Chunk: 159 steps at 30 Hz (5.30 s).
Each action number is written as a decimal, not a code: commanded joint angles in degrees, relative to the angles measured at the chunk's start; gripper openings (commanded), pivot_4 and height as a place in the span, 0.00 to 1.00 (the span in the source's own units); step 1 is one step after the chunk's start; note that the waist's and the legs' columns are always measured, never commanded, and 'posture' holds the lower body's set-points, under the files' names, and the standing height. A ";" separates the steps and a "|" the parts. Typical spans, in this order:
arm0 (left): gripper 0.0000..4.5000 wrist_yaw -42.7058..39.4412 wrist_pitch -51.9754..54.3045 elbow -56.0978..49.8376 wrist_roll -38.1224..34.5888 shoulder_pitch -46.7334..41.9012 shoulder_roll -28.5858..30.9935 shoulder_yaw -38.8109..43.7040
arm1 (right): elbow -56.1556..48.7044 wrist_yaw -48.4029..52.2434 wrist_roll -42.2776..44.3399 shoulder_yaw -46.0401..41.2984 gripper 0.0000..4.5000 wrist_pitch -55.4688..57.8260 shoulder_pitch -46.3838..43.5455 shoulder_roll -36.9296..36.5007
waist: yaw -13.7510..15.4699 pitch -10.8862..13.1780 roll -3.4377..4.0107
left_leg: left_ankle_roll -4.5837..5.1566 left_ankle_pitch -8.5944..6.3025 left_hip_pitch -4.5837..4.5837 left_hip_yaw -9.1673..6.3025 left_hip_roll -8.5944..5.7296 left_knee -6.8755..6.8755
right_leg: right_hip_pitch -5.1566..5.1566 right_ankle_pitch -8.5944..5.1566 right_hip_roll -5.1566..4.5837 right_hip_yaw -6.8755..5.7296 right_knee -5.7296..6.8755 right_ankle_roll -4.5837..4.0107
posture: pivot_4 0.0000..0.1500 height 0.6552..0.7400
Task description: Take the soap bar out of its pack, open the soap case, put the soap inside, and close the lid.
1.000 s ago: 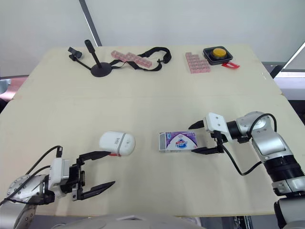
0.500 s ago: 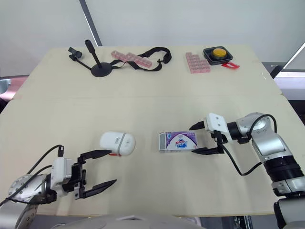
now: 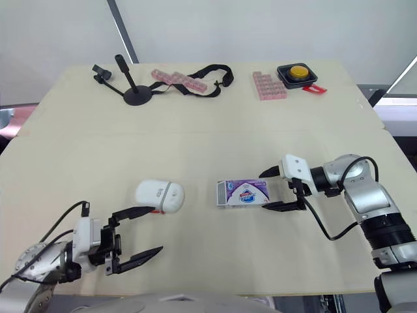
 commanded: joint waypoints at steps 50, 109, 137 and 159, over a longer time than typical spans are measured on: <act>1.00 10.32 12.33 -13.98 -3.88 -3.18 1.84 -2.69 | -12.26 1.83 3.36 -2.00 0.75 7.31 -1.56 -4.86 | 0.53 -0.02 0.02 | -0.66 0.23 0.03 0.07 0.07 0.06 | 0.10 0.01 0.14 0.06 0.10 0.02 | 1.00 0.93; 1.00 9.86 13.07 -11.06 -2.23 -6.12 0.93 -4.41 | 7.06 -18.86 8.18 -36.65 0.75 4.49 11.51 -3.68 | 1.91 -0.05 -0.04 | -1.30 0.26 -0.01 1.81 0.82 0.06 | 0.12 0.01 0.23 0.40 0.15 0.03 | 1.00 0.93; 1.00 8.24 10.73 -8.31 -2.06 -4.70 0.38 -2.79 | 4.20 -43.58 9.22 -39.15 0.89 15.95 16.80 8.04 | 0.93 -0.43 0.57 | -1.29 0.26 0.14 1.85 0.77 -0.03 | 0.18 0.00 0.15 0.40 0.14 0.07 | 1.00 0.93; 1.00 9.65 22.20 -9.83 -2.13 -8.94 7.96 -1.94 | -4.62 -17.28 18.96 -33.26 0.99 1.88 10.92 3.18 | 0.77 -0.44 0.56 | -1.15 0.18 0.12 1.85 0.75 -0.02 | 0.18 0.00 0.34 0.36 0.16 0.08 | 1.00 0.93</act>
